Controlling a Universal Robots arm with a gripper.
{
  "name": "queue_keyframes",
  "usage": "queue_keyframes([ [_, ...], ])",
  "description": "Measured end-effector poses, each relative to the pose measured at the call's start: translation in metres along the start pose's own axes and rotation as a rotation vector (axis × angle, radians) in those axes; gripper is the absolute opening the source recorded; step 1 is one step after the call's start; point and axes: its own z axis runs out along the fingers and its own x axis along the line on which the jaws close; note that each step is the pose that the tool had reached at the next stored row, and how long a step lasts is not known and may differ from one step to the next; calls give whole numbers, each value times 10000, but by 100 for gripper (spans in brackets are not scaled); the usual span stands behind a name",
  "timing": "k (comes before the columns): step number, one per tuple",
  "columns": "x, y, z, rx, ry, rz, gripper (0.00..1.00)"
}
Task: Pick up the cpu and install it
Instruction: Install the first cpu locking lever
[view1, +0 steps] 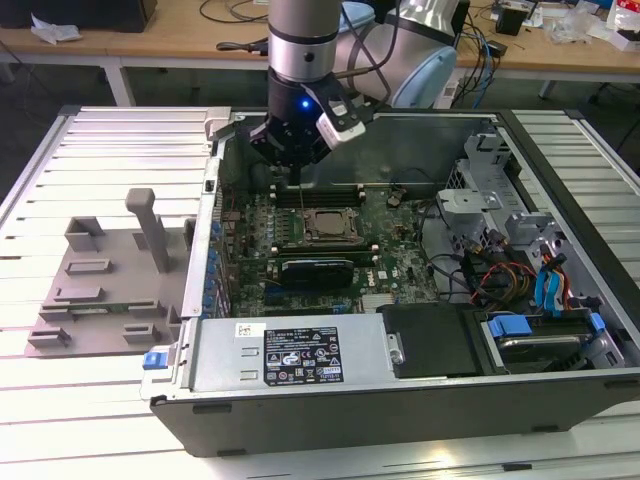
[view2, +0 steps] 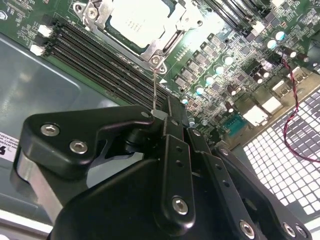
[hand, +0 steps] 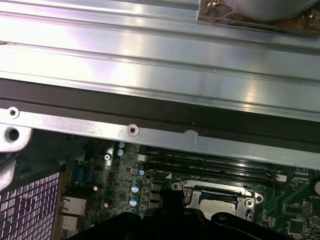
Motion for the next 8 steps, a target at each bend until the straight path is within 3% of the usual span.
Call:
queue_keyframes([
  [8,-30,-4,9,-1,0,-1,11],
])
